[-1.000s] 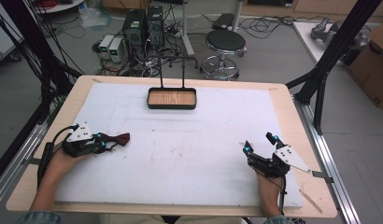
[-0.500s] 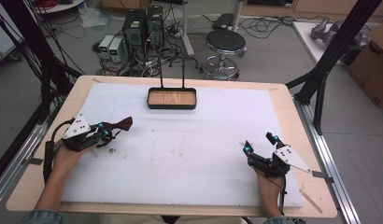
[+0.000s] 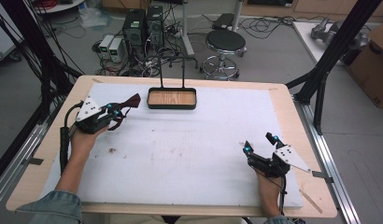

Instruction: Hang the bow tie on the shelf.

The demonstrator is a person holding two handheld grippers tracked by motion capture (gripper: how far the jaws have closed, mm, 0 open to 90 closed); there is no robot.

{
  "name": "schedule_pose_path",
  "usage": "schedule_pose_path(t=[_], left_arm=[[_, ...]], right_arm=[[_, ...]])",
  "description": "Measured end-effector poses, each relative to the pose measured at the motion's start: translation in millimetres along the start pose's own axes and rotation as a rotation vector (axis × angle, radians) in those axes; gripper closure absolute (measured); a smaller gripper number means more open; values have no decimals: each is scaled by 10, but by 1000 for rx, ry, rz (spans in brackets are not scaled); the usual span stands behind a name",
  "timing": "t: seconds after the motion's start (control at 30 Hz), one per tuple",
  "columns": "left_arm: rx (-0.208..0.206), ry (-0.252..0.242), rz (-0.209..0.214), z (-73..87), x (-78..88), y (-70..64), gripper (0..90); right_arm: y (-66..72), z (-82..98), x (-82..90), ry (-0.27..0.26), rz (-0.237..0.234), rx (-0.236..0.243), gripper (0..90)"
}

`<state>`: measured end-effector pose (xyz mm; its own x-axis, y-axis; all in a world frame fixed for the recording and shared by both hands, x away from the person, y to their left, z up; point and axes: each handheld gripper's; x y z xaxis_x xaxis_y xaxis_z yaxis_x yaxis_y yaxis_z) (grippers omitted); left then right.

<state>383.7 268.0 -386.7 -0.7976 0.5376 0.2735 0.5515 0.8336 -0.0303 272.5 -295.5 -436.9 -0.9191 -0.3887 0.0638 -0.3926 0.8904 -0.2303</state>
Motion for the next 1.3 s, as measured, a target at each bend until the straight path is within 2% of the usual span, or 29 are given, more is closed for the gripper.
schedule_pose_path(t=[0.23,0.4,0.6,0.8,0.97,1.07,1.13,1.3], left_arm=[[29,-70,-11,-171,-181,-21,833],[50,-134,-36,-323,-287,-47,833],[70,-170,-65,-466,-439,-68,834],[69,-198,-116,-549,-593,-93,834],[52,-220,-179,-569,-707,-123,834],[69,-238,-177,-602,-767,-128,833],[54,-244,-185,-635,-816,-147,833],[47,-263,-194,-725,-917,-178,833]], right_arm=[[0,1,0,4,-1,-5,117],[-1,2,-2,5,-1,-7,117],[-5,5,-3,5,-4,-8,118],[-7,6,-3,5,-6,-11,117],[-8,7,-5,5,-7,-12,117],[-7,8,-5,8,-8,-17,117],[-18,11,-10,3,-7,-10,117],[-14,12,-9,8,-12,-21,118]])
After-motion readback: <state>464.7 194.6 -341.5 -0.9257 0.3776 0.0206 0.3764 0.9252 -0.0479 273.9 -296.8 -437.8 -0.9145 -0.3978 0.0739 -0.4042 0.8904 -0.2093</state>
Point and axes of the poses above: each handheld gripper's, and its own axes: x roughly backward along the jaws, z roughly out of its underside, y roughly to its left, and after that the axes turned 15 degrees about x, right-handed
